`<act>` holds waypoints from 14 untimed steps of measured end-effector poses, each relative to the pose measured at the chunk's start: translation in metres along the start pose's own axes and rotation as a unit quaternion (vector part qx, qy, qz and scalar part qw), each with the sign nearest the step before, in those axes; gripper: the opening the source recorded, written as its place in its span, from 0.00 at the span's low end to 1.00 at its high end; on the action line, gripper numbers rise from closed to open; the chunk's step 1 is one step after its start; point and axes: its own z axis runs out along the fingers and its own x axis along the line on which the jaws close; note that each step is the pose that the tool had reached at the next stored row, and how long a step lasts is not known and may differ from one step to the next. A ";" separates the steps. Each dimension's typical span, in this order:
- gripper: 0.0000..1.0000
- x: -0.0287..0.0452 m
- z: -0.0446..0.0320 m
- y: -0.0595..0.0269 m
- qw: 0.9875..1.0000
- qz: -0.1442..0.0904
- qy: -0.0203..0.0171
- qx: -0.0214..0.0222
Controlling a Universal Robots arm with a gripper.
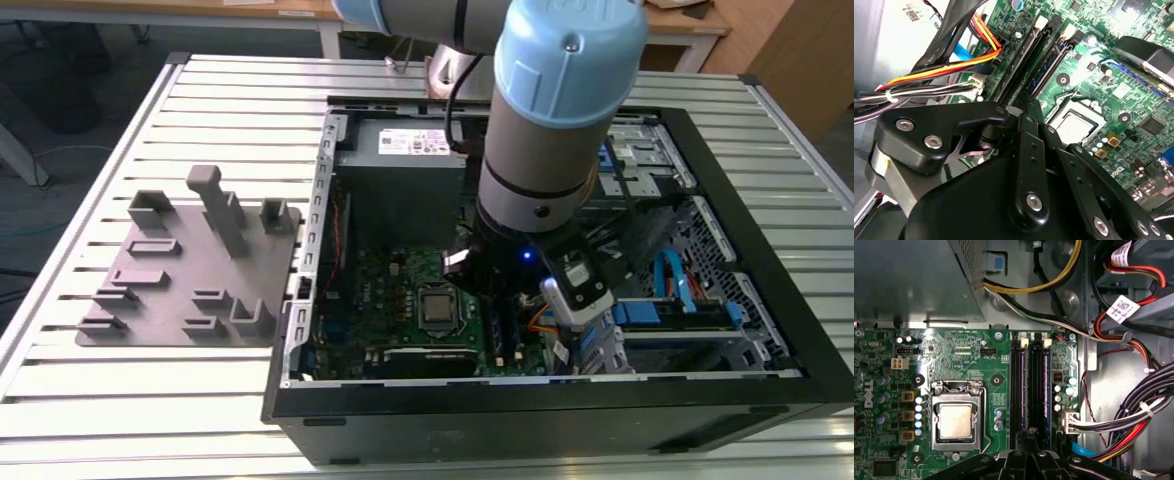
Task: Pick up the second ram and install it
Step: 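Press down the second ram until it locks into place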
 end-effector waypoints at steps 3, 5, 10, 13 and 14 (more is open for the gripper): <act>0.07 0.0000 0.0018 0.0000 1.000 0.000 0.000 0.000; 0.07 0.0001 0.0024 -0.0002 1.000 0.000 0.000 0.000; 0.07 -0.0001 0.0001 0.0003 1.000 0.000 0.000 -0.002; 0.07 -0.0005 -0.0088 0.0004 1.000 0.000 0.000 -0.001; 0.07 -0.0006 -0.0110 0.0007 1.000 0.000 0.000 -0.001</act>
